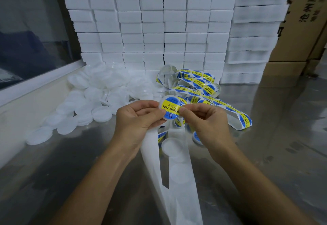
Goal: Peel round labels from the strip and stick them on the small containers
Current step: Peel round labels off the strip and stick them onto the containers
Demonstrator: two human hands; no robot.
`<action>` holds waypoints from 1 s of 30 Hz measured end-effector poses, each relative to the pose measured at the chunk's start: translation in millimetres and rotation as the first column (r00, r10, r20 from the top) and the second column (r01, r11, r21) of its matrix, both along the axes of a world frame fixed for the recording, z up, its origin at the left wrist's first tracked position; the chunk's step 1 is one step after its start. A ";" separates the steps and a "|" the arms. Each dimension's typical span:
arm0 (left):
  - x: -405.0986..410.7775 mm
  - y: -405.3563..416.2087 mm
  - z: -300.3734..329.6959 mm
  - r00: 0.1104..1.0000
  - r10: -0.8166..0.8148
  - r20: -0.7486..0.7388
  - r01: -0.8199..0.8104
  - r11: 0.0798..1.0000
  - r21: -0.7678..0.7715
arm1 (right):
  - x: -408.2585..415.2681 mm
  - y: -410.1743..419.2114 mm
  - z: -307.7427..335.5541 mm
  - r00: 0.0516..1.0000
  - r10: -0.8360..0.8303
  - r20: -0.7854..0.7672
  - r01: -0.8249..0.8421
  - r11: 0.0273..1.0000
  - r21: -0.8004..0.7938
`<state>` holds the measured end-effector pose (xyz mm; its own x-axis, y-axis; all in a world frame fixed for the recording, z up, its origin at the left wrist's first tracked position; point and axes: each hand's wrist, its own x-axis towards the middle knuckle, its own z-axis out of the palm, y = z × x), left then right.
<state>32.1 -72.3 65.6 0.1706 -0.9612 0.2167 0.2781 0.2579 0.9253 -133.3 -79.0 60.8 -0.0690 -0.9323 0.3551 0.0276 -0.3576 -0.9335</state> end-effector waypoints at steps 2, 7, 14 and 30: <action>-2.7 1.7 -0.5 1.000 -0.007 0.024 0.007 1.000 -0.013 | 0.7 -1.7 -2.9 0.996 -0.076 -0.052 0.073 0.996 -0.051; -7.8 5.9 0.5 0.996 -0.090 -0.011 0.089 0.996 -0.027 | 1.2 -4.9 -9.7 0.950 -0.270 -0.155 0.240 0.953 -0.186; -15.3 6.4 1.2 0.955 -0.249 -0.163 0.243 0.969 -0.056 | 12.8 2.1 -9.5 0.978 -0.105 -0.181 0.081 0.988 -0.135; -13.8 9.2 -2.1 0.938 -0.346 0.018 0.346 0.938 -0.018 | 10.1 -0.6 -8.3 0.993 -0.115 0.016 0.116 0.993 -0.022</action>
